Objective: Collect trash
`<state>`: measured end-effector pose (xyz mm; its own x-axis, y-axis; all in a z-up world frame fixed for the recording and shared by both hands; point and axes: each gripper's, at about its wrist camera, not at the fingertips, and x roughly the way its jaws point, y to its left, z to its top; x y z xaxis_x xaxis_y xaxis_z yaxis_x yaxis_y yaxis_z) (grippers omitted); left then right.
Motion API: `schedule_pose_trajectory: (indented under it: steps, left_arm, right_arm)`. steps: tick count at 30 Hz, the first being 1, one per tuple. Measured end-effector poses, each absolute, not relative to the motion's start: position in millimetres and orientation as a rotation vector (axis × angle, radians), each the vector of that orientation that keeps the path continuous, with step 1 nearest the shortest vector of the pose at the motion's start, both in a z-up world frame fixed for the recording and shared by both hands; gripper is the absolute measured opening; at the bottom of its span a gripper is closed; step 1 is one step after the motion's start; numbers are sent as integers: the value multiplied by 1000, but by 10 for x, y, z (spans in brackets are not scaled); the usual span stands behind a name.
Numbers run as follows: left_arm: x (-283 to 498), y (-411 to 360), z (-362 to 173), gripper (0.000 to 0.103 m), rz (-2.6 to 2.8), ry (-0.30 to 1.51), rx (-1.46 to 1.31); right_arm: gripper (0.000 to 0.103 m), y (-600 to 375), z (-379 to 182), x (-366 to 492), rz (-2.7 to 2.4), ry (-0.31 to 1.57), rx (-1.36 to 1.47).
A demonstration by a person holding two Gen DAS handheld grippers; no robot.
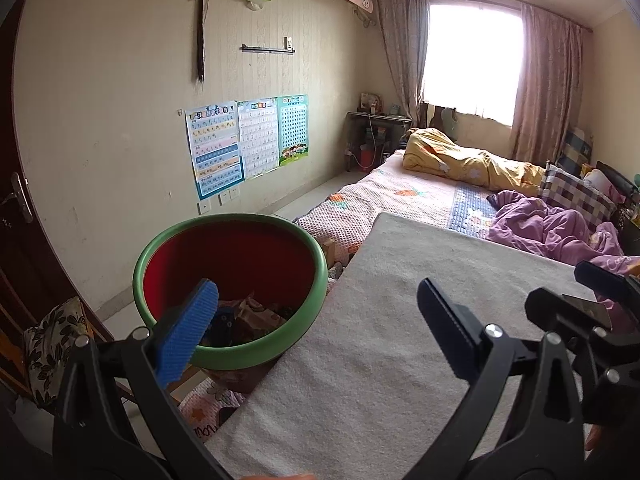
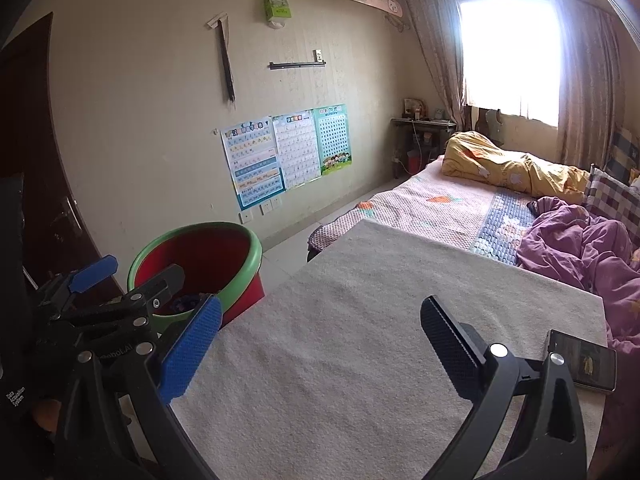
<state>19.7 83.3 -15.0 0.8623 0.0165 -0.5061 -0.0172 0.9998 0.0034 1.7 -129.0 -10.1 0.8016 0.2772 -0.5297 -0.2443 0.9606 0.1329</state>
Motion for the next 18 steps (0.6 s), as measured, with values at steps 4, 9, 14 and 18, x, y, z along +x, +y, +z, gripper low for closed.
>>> schedule_pose_trajectory:
  steps: [4, 9, 14, 18]
  left_arm:
    - [200, 826, -152, 98, 13, 532, 3]
    - [206, 813, -153, 98, 5, 534, 5]
    - [218, 787, -158, 98, 1, 538, 9]
    - [232, 768, -169, 98, -5, 544, 11]
  right_arm:
    - [96, -1309, -108, 15, 274, 578, 60]
    - [96, -1317, -108, 14, 273, 579, 62]
    - [96, -1329, -123, 15, 268, 582, 66]
    - [96, -1347, -136, 21, 266, 585, 69]
